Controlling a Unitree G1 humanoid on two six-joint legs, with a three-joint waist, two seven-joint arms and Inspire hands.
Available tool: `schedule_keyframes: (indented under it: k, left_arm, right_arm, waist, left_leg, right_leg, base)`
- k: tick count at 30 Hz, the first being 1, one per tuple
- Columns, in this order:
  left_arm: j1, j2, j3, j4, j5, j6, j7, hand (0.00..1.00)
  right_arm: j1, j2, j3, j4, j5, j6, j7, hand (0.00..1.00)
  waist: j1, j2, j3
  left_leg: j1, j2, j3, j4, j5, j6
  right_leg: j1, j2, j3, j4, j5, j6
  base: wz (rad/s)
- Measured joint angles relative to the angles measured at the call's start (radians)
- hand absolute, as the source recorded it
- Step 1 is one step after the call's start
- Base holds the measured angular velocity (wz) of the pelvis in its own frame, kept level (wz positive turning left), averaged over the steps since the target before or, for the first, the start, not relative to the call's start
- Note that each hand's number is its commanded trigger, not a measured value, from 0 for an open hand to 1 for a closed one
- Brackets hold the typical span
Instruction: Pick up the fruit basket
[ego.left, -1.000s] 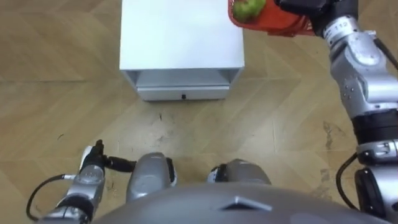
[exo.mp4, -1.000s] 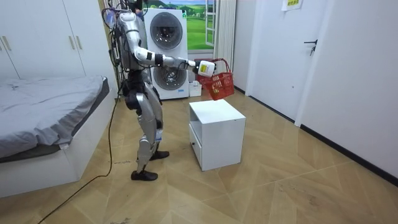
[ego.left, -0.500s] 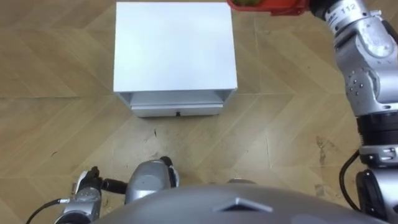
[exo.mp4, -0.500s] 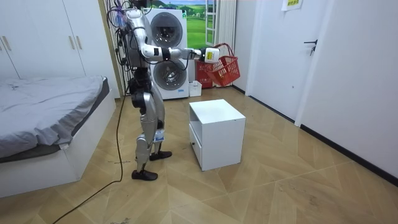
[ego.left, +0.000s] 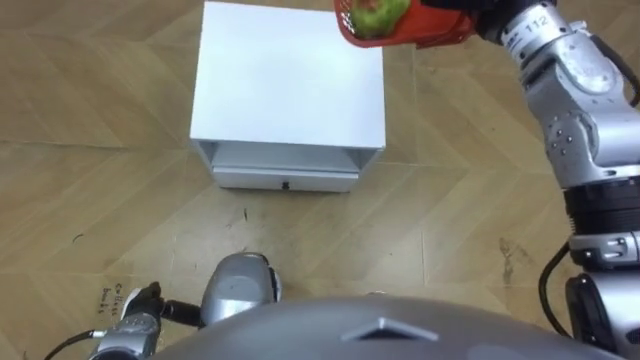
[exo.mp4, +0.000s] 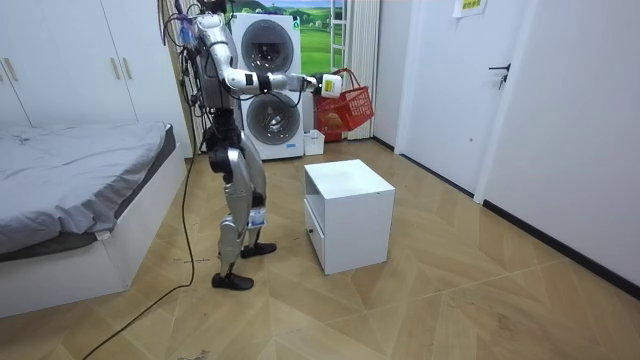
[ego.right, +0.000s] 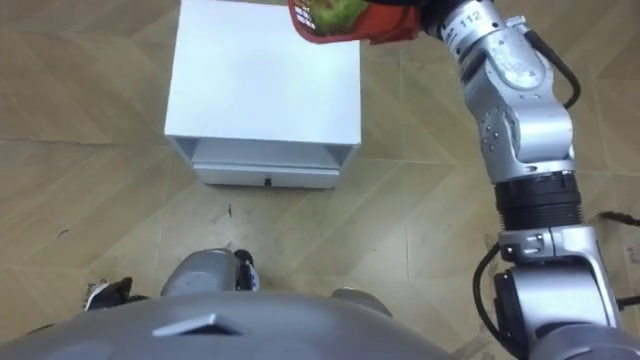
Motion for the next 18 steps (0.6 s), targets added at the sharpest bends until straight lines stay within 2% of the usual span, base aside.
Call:
schedule_keyframes:
  k: [1, 2, 3, 4, 5, 6, 7, 8, 9, 10, 11, 12, 13, 14, 15, 18]
  left_arm:
    - [0.000, 0.000, -0.001, 0.002, 0.000, 0.001, -0.006, 0.00]
    - [0.000, 0.000, -0.006, 0.007, 0.000, 0.002, -0.019, 0.00]
    - [-0.003, -0.001, -0.017, 0.007, -0.002, 0.000, -0.026, 0.00]
    - [-0.008, -0.003, -0.022, 0.010, -0.002, -0.003, -0.028, 0.00]
    - [-0.017, -0.001, -0.030, 0.018, -0.001, -0.012, -0.032, 0.00]
    - [-0.026, 0.008, -0.038, 0.027, 0.000, -0.019, -0.034, 0.00]
    - [-0.028, 0.021, -0.048, 0.029, 0.001, -0.022, -0.031, 0.00]
    - [-0.029, 0.027, -0.049, 0.027, 0.000, -0.022, -0.030, 0.00]
    - [-0.041, 0.036, -0.052, 0.025, 0.000, -0.026, -0.022, 0.00]
    - [-0.056, 0.042, -0.058, 0.024, 0.000, -0.026, -0.017, 0.00]
    - [-0.061, 0.046, -0.063, 0.018, -0.002, -0.024, -0.015, 0.00]
    - [-0.065, 0.052, -0.081, -0.007, -0.004, -0.024, -0.012, 0.00]
    - [-0.070, 0.048, -0.089, -0.029, -0.004, -0.024, -0.009, 0.00]
    - [-0.073, 0.038, -0.092, -0.033, -0.005, -0.024, -0.002, 0.00]
    - [-0.078, 0.025, -0.101, -0.034, -0.004, -0.024, 0.003, 0.00]
    - [-0.083, 0.024, -0.115, -0.031, 0.000, -0.016, 0.020, 0.00]
  right_arm:
    - [0.005, 0.005, 0.003, 0.001, -0.010, 0.001, 0.004, 1.00]
    - [0.016, 0.010, 0.012, 0.001, -0.025, 0.003, 0.015, 1.00]
    - [0.020, 0.011, 0.025, 0.005, -0.032, 0.004, 0.024, 1.00]
    - [0.020, 0.012, 0.032, 0.010, -0.033, 0.004, 0.025, 1.00]
    - [0.026, 0.017, 0.054, 0.022, -0.033, 0.004, 0.025, 1.00]
    - [0.046, 0.020, 0.068, 0.027, -0.036, 0.004, 0.030, 1.00]
    - [0.052, 0.027, 0.091, 0.048, -0.039, 0.004, 0.039, 1.00]
    - [0.053, 0.030, 0.102, 0.057, -0.038, 0.005, 0.045, 1.00]
    - [0.053, 0.033, 0.115, 0.064, -0.037, 0.008, 0.058, 1.00]
    - [0.053, 0.033, 0.127, 0.071, -0.037, 0.008, 0.065, 1.00]
    - [0.053, 0.033, 0.133, 0.076, -0.035, 0.008, 0.067, 1.00]
    - [0.053, 0.033, 0.145, 0.078, -0.032, 0.010, 0.067, 1.00]
    - [0.049, 0.033, 0.156, 0.077, -0.022, 0.010, 0.070, 1.00]
    - [0.052, 0.031, 0.163, 0.079, -0.015, 0.010, 0.070, 1.00]
    - [0.052, 0.031, 0.176, 0.090, -0.004, 0.010, 0.072, 1.00]
    - [0.054, 0.030, 0.200, 0.116, -0.003, 0.012, 0.086, 1.00]
  waist:
    - [0.003, -0.001, -0.0008]
    - [0.003, -0.001, -0.0013]
    - [0.004, -0.005, -0.0042]
    - [0.007, 0.004, 0.0008]
    - [0.005, 0.027, 0.0107]
    - [0.004, 0.044, 0.0067]
    - [0.001, 0.059, 0.0026]
    - [0.000, 0.061, -0.0036]
    - [0.002, 0.065, -0.0024]
    - [-0.010, 0.071, 0.0014]
    - [-0.020, 0.071, 0.0012]
    - [-0.023, 0.065, -0.0028]
    - [-0.020, 0.055, -0.0049]
    - [-0.018, 0.063, -0.0092]
    - [-0.018, 0.076, -0.0092]
    - [-0.001, 0.077, -0.0082]
  left_leg:
    - [-0.002, -0.002, 0.002, 0.010, -0.010, 0.006]
    - [-0.004, -0.016, 0.003, 0.024, -0.023, 0.014]
    - [-0.003, -0.034, 0.009, 0.038, -0.038, 0.025]
    - [0.003, -0.036, 0.013, 0.045, -0.045, 0.031]
    - [0.025, -0.037, 0.015, 0.047, -0.050, 0.037]
    - [0.044, -0.039, 0.012, 0.038, -0.051, 0.042]
    - [0.064, -0.049, -0.002, 0.020, -0.050, 0.047]
    - [0.069, -0.051, -0.004, 0.010, -0.050, 0.049]
    - [0.084, -0.051, -0.009, -0.004, -0.049, 0.049]
    - [0.093, -0.050, -0.027, -0.011, -0.044, 0.049]
    - [0.096, -0.050, -0.035, -0.014, -0.042, 0.049]
    - [0.098, -0.056, -0.045, -0.022, -0.042, 0.047]
    - [0.097, -0.065, -0.049, -0.024, -0.046, 0.040]
    - [0.101, -0.063, -0.061, -0.028, -0.047, 0.038]
    - [0.114, -0.055, -0.072, -0.054, -0.042, 0.030]
    - [0.121, -0.044, -0.088, -0.099, -0.032, 0.015]
  right_leg:
    - [-0.007, -0.008, 0.001, 0.022, -0.014, 0.004]
    - [-0.028, -0.036, 0.000, 0.089, -0.045, 0.015]
    - [-0.064, -0.062, 0.008, 0.191, -0.074, 0.033]
    - [-0.091, -0.074, 0.013, 0.262, -0.071, 0.035]
    - [-0.132, -0.099, 0.023, 0.392, -0.032, 0.038]
    - [-0.178, -0.115, 0.035, 0.488, 0.025, 0.044]
    - [-0.200, -0.110, 0.052, 0.533, 0.048, 0.052]
    - [-0.211, -0.106, 0.061, 0.532, 0.044, 0.053]
    - [-0.226, -0.091, 0.081, 0.502, 0.028, 0.061]
    - [-0.230, -0.068, 0.091, 0.428, 0.020, 0.062]
    - [-0.228, -0.060, 0.094, 0.374, 0.021, 0.060]
    - [-0.226, -0.045, 0.103, 0.245, 0.042, 0.050]
    - [-0.223, -0.035, 0.100, 0.143, 0.109, 0.015]
    - [-0.206, -0.032, 0.097, 0.122, 0.115, 0.019]
    - [-0.176, -0.015, 0.084, 0.073, 0.131, 0.016]
    - [-0.156, 0.001, 0.056, 0.013, 0.143, 0.005]
  base:
    - [0.05]
    - [0.07]
    - [0.03]
    - [0.04]
    - [0.09]
    - [0.11]
    - [0.09]
    - [0.00]
    - [0.26]
    - [0.38]
    - [0.55]
    - [0.36]
    - [0.31]
    - [0.20]
    - [0.18]
    - [0.10]
